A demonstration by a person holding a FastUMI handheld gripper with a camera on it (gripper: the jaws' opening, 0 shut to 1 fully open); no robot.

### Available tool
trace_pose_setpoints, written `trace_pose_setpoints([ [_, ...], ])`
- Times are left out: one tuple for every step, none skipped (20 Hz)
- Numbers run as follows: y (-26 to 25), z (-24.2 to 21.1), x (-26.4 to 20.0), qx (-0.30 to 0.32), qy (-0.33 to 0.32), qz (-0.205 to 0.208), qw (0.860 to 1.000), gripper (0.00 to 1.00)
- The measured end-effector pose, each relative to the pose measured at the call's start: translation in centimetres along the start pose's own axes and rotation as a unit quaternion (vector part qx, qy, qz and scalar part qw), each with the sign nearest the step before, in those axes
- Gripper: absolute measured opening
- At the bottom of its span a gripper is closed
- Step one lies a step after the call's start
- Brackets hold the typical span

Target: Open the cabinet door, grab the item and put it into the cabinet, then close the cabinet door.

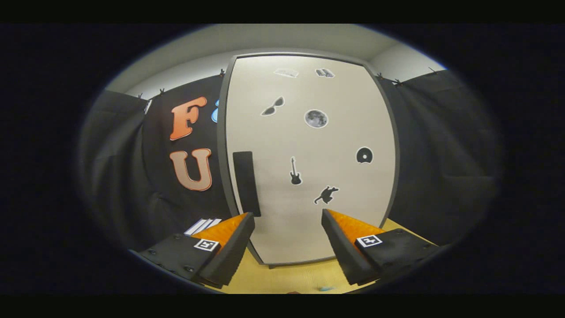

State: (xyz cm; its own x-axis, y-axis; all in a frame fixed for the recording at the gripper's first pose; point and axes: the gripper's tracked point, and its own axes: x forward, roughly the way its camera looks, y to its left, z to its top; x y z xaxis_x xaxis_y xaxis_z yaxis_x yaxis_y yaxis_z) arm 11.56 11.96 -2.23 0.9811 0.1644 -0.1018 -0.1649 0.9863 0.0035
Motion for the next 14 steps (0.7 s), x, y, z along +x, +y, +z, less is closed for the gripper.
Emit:
trace_pose_setpoints([
  [0.6, 0.3, 0.8, -0.003, 0.001, 0.004, 1.0, 0.98],
  [1.2, 0.5, 1.5, -0.006, 0.001, 0.009, 1.0, 0.98],
  [1.9, 0.8, 2.1, -0.011, 0.0, 0.014, 1.0, 0.98],
  [2.5, 1.2, 2.6, -0.015, -0.002, 0.019, 1.0, 0.98],
  [2.9, 1.4, 3.2, -0.017, -0.003, 0.02, 1.0, 0.98],
  [3.2, 1.5, 3.8, -0.018, -0.001, 0.022, 1.0, 0.98],
  [3.4, 1.4, 4.4, -0.017, 0.003, 0.021, 1.0, 0.98],
  [3.4, 1.2, 5.0, -0.015, 0.01, 0.02, 1.0, 0.98],
  [3.6, 1.1, 5.6, -0.013, 0.016, 0.021, 1.0, 0.96],
  [3.7, 1.0, 6.2, -0.012, 0.018, 0.021, 1.0, 0.95],
  [3.8, 1.0, 6.6, -0.015, 0.018, 0.02, 1.0, 0.9],
  [4.0, 1.2, 6.9, -0.019, 0.018, 0.02, 0.999, 0.87],
  [4.2, 1.3, 7.2, -0.023, 0.018, 0.022, 0.999, 0.81],
  [4.5, 1.5, 7.3, -0.023, 0.019, 0.023, 0.999, 0.78],
])
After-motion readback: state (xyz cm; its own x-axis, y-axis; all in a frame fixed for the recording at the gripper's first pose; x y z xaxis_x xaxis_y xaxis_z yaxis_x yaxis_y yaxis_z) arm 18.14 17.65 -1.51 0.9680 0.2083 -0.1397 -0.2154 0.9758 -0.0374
